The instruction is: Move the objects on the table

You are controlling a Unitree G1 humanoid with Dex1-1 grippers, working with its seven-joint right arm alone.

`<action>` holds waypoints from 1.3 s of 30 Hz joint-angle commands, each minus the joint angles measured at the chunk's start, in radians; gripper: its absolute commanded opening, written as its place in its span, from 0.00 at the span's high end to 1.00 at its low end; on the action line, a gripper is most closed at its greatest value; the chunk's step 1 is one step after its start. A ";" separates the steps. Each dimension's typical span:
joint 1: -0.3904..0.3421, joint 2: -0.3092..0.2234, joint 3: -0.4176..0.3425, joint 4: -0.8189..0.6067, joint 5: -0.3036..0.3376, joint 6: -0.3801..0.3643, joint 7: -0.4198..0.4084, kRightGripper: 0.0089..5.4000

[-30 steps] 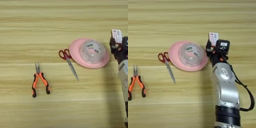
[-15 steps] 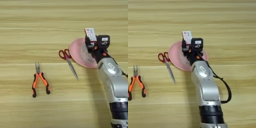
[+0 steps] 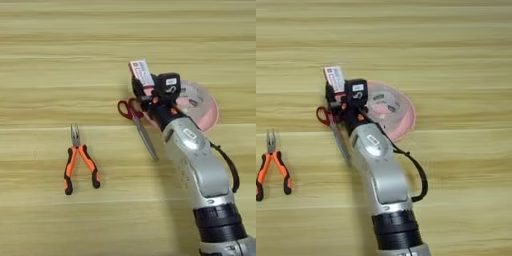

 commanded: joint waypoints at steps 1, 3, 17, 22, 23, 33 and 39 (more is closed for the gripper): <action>-0.040 0.030 0.043 -0.006 -0.011 -0.038 0.019 0.61; -0.029 0.040 0.073 0.027 -0.019 -0.043 0.030 0.61; -0.015 0.066 0.124 0.241 -0.058 -0.059 0.052 0.61; -0.017 0.068 0.123 0.261 -0.068 -0.062 0.052 0.61; -0.018 0.068 0.122 0.263 -0.069 -0.062 0.053 0.61; -0.017 0.066 0.121 0.269 -0.078 -0.060 0.058 0.55; -0.014 0.065 0.121 0.263 -0.084 -0.068 0.059 0.40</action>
